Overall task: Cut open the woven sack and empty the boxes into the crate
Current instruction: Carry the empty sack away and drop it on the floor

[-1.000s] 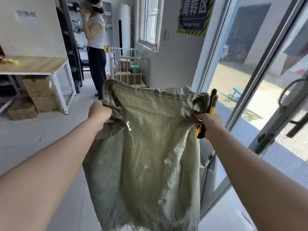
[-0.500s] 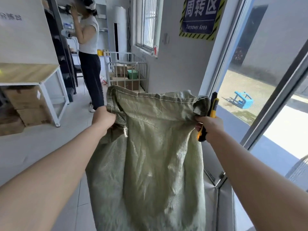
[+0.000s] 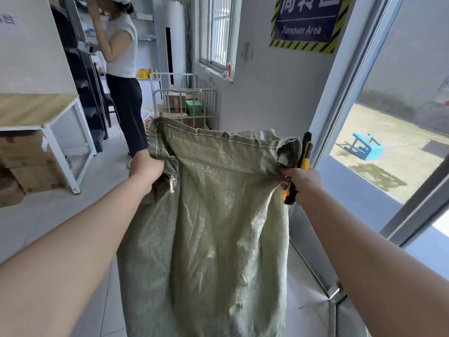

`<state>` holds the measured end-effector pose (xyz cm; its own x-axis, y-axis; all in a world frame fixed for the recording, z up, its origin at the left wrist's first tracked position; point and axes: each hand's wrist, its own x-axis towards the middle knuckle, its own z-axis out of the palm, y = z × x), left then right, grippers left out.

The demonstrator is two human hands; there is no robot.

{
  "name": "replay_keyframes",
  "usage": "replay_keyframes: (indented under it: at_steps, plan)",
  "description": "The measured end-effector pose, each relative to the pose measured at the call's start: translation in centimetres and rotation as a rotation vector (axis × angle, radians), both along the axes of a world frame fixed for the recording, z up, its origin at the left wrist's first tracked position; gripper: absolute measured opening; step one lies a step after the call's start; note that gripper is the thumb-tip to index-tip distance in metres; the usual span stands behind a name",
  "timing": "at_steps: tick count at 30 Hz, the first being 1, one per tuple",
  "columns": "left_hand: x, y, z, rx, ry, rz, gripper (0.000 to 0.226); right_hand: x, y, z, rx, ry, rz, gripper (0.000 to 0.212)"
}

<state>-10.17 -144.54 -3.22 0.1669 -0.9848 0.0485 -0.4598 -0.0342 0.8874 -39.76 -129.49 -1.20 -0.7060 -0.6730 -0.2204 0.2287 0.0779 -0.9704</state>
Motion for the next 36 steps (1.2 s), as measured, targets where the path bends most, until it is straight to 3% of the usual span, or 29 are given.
replay_keyframes:
  at_steps: [12, 15, 28, 36]
  plan:
    - [-7.7, -12.7, 1.3, -0.080, 0.101, 0.054, 0.012, -7.7, -14.0, 1.1, -0.011, 0.035, 0.014, 0.021]
    - [-8.6, -15.8, 1.1, -0.077, 0.158, 0.049, 0.021, -8.7, -17.2, 1.1, -0.003, 0.037, 0.005, 0.023]
    - [-11.9, -31.7, -0.4, -0.035, 0.213, -0.037, 0.018, -10.9, -32.4, 0.0, 0.028, 0.037, -0.064, 0.022]
    - [-13.1, -38.1, -3.7, 0.045, 0.212, -0.060, 0.015, -12.4, -38.9, -4.0, 0.079, -0.039, -0.100, 0.019]
